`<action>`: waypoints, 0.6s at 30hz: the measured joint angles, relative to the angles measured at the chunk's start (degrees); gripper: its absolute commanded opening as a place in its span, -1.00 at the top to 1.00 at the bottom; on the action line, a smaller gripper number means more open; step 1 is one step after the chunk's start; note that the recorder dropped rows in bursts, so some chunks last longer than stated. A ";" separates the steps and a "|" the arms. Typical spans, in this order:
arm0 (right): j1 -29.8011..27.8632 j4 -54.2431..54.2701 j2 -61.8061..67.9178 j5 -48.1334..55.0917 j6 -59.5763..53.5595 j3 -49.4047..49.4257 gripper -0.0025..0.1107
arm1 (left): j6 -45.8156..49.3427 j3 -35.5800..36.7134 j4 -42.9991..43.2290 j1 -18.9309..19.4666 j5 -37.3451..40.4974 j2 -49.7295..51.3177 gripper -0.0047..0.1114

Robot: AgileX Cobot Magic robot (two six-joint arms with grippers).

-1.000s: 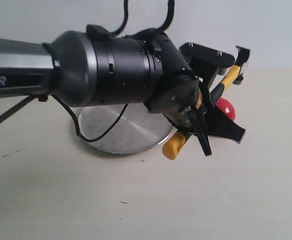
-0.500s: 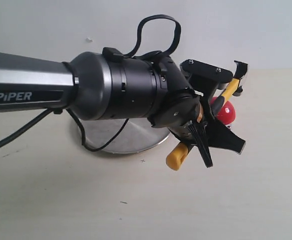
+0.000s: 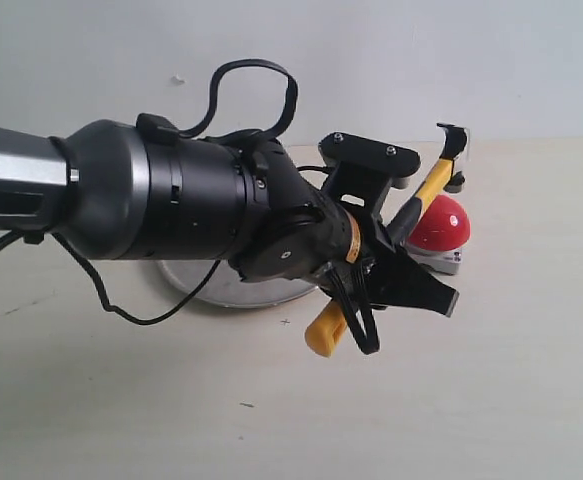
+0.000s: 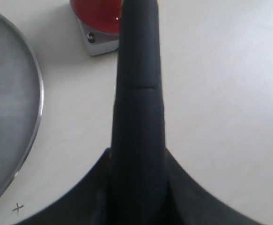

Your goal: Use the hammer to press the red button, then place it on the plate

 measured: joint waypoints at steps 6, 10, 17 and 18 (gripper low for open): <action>0.00 0.00 0.00 0.00 0.00 0.00 0.96 | 0.20 0.00 1.32 0.11 1.26 0.00 0.92; 0.00 0.00 0.00 0.00 0.00 0.00 0.96 | 0.20 0.08 1.67 0.91 1.89 -0.12 0.92; 0.00 0.00 0.00 0.00 0.00 0.00 0.96 | 0.20 0.21 2.30 2.14 1.33 -3.47 0.92; 0.00 0.00 0.00 0.00 0.00 0.00 0.96 | 0.20 -0.09 2.30 2.14 1.02 -3.79 0.92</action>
